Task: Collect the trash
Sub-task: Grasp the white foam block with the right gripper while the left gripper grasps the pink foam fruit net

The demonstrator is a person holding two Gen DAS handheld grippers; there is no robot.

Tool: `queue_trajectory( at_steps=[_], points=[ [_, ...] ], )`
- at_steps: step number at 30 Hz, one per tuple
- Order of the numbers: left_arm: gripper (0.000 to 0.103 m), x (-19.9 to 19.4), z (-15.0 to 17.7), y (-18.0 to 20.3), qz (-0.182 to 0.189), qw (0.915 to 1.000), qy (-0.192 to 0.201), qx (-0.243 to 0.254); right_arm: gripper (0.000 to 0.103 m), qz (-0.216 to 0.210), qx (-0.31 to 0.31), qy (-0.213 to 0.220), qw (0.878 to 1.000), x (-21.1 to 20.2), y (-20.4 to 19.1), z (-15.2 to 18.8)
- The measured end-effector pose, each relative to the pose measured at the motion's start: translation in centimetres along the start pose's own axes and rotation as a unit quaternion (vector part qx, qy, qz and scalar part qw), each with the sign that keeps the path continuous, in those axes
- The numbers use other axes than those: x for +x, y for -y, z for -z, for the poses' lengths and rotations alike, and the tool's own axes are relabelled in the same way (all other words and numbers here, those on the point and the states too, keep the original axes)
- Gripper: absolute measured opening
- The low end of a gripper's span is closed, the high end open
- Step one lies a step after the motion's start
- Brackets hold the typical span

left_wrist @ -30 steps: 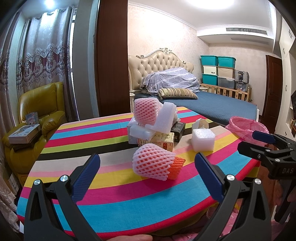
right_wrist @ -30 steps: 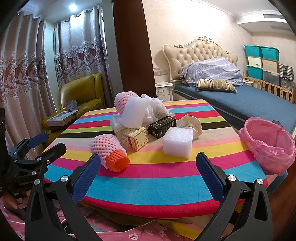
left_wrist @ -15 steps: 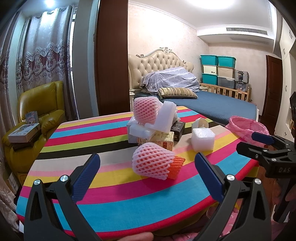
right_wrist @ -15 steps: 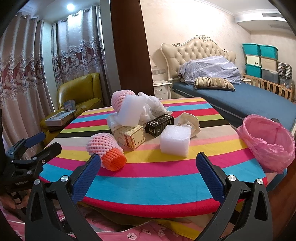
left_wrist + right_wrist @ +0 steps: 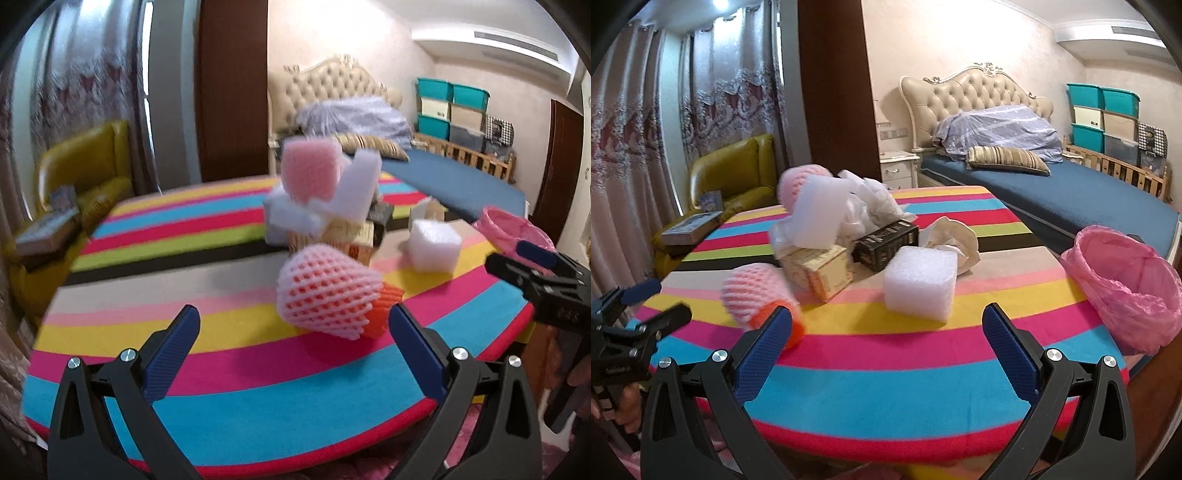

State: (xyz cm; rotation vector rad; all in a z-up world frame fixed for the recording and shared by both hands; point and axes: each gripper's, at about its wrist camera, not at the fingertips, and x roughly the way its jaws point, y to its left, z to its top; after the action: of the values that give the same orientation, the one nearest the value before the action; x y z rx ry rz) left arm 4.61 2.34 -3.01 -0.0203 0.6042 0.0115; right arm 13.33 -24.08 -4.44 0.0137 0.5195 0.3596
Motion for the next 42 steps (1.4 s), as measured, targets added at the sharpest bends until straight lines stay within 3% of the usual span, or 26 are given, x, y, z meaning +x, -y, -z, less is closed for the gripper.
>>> queue_trajectory(
  at_steps=[7, 14, 18, 21, 27, 28, 32, 35, 42],
  points=[
    [0.098, 3.7, 0.5, 0.4, 0.038, 0.9979, -0.048, -0.018, 0.096, 0.010, 0.018, -0.031, 0.999, 5.5, 1.3, -1.4],
    [0.098, 6.5, 0.3, 1.4, 0.040, 0.9968, -0.064, -0.025, 0.096, 0.023, 0.013, -0.077, 0.997, 10.4, 1.7, -2.3],
    [0.098, 8.1, -0.1, 2.1, 0.046, 0.9954, -0.077, -0.033, 0.087, 0.021, 0.008, -0.097, 0.995, 12.1, 1.9, -2.4],
    [0.098, 8.9, -0.2, 2.4, 0.050, 0.9944, -0.084, -0.041, 0.073, 0.010, 0.022, -0.100, 0.995, 12.5, 2.7, -2.1],
    [0.098, 10.8, -0.9, 2.7, 0.038, 0.9943, -0.080, -0.059, 0.071, 0.008, 0.022, -0.063, 0.998, 10.6, 3.6, -1.8],
    [0.097, 10.9, -1.0, 2.5, 0.037, 0.9942, -0.081, -0.061, 0.071, 0.007, 0.023, -0.060, 0.998, 10.3, 3.7, -1.7],
    [0.062, 11.6, -1.0, 2.5, 0.038, 0.9937, -0.089, -0.057, 0.071, 0.002, 0.036, -0.056, 0.998, 8.8, 4.6, -1.3],
    [0.050, 11.1, -0.6, 2.4, 0.041, 0.9944, -0.079, -0.057, 0.071, 0.002, 0.039, -0.051, 0.998, 7.6, 5.0, -0.7],
    [0.048, 8.7, -0.8, 4.1, 0.037, 0.9980, -0.046, -0.023, 0.071, -0.009, 0.039, -0.033, 0.999, 4.7, 5.6, 0.7]
  ],
)
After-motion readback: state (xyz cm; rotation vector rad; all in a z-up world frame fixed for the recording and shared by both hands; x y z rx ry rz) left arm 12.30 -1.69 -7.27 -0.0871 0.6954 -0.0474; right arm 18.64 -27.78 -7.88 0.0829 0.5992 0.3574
